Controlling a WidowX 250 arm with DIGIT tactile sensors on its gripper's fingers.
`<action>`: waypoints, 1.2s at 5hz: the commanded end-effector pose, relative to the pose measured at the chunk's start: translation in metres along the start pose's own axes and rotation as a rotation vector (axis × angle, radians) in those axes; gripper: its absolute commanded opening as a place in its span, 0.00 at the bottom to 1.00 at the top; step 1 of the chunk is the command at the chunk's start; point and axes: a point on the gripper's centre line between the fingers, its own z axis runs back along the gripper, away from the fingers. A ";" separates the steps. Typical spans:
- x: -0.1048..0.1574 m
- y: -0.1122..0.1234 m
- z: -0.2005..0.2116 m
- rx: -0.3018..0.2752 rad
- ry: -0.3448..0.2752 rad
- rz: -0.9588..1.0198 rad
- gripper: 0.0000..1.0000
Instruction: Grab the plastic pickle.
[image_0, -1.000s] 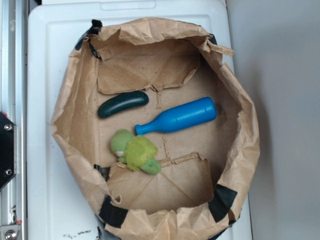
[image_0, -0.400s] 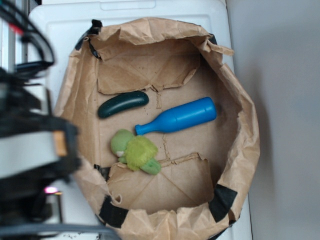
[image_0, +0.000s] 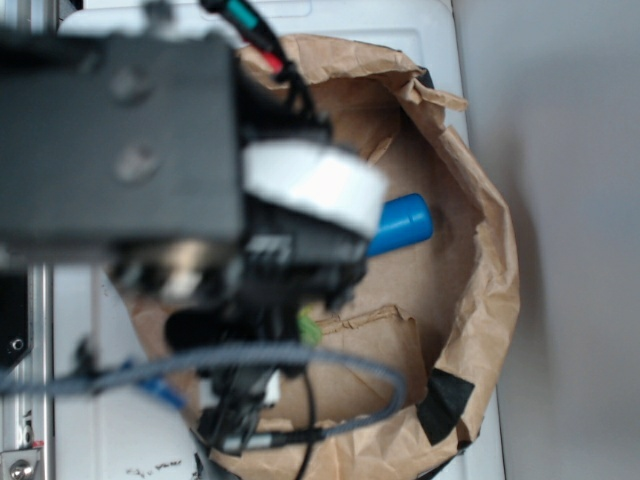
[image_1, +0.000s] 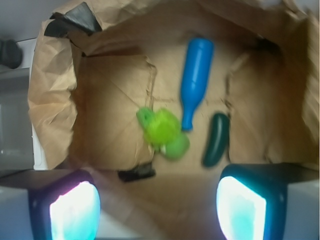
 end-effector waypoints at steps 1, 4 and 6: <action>-0.033 0.043 -0.008 -0.060 -0.023 -0.128 1.00; -0.033 0.043 -0.008 -0.060 -0.023 -0.128 1.00; -0.007 0.058 -0.074 0.044 -0.076 -0.112 1.00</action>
